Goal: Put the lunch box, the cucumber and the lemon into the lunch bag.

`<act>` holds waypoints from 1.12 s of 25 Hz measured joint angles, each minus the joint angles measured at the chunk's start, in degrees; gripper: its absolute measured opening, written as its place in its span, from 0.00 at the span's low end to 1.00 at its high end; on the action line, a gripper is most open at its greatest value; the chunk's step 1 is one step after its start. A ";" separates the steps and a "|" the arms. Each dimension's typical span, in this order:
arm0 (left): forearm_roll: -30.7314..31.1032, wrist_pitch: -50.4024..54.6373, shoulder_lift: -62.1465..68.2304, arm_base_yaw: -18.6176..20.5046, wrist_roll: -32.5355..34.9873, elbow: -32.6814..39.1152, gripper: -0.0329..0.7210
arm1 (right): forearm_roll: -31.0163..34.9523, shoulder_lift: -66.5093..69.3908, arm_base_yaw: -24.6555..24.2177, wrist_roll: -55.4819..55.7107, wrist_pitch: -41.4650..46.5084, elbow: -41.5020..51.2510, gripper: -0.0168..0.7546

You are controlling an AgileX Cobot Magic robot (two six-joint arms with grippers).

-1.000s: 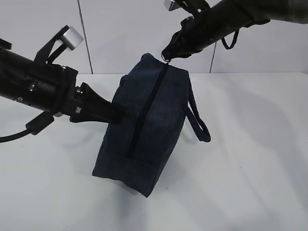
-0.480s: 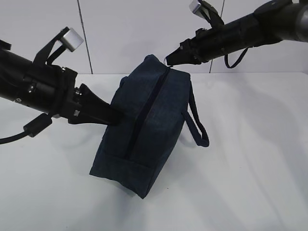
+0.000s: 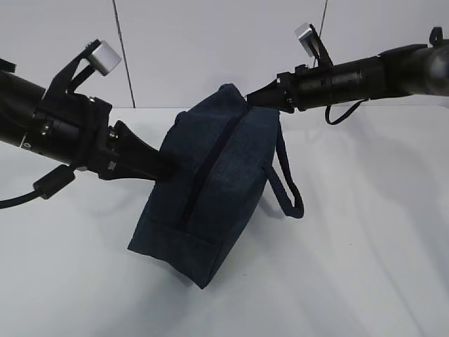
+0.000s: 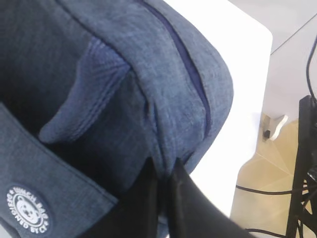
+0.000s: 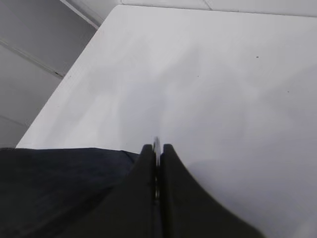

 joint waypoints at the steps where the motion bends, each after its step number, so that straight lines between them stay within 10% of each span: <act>1: 0.00 -0.26 0.00 0.00 0.09 0.00 0.04 | 0.52 0.65 -0.16 -0.40 0.33 0.00 0.03; 20: -3.40 -4.30 0.00 0.00 -0.68 0.00 0.07 | 10.64 5.22 -0.42 -5.63 5.58 -0.28 0.03; 28: -6.48 -5.77 -0.35 1.33 -7.78 0.00 0.64 | 11.00 5.32 -0.46 -6.21 5.81 -0.28 0.03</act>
